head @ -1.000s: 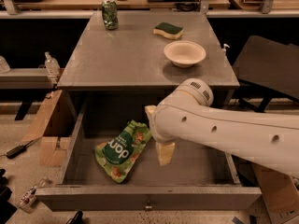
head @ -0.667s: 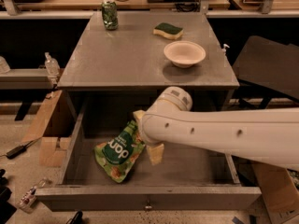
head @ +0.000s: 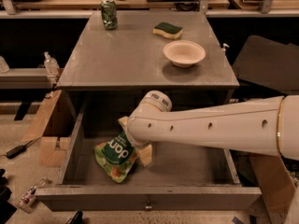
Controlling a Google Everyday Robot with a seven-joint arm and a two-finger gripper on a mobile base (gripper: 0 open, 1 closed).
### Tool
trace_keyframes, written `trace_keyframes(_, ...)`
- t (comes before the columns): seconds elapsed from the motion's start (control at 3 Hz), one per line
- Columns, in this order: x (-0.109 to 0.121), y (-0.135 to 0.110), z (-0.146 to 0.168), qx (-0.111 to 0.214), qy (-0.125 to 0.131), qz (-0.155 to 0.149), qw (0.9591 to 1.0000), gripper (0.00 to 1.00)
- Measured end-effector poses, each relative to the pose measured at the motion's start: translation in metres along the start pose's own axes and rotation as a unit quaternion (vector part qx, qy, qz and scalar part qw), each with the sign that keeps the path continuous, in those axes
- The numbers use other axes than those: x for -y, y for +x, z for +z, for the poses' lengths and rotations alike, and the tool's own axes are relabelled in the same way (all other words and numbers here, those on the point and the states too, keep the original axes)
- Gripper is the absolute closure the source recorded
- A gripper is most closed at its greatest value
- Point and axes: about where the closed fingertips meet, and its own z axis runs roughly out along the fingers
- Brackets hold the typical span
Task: Pick green rice chip bag from top drawer and place on counter
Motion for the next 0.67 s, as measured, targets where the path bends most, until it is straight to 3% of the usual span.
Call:
trace_keyframes(0.33, -0.001, -0.0163, 0.0154, 0.011, -0.013, -0.034, 0.9993, 0.19)
trace_keyframes(0.67, -0.0012, -0.0213, 0.0148, 0.015, -0.013, -0.042, 0.9989, 0.42)
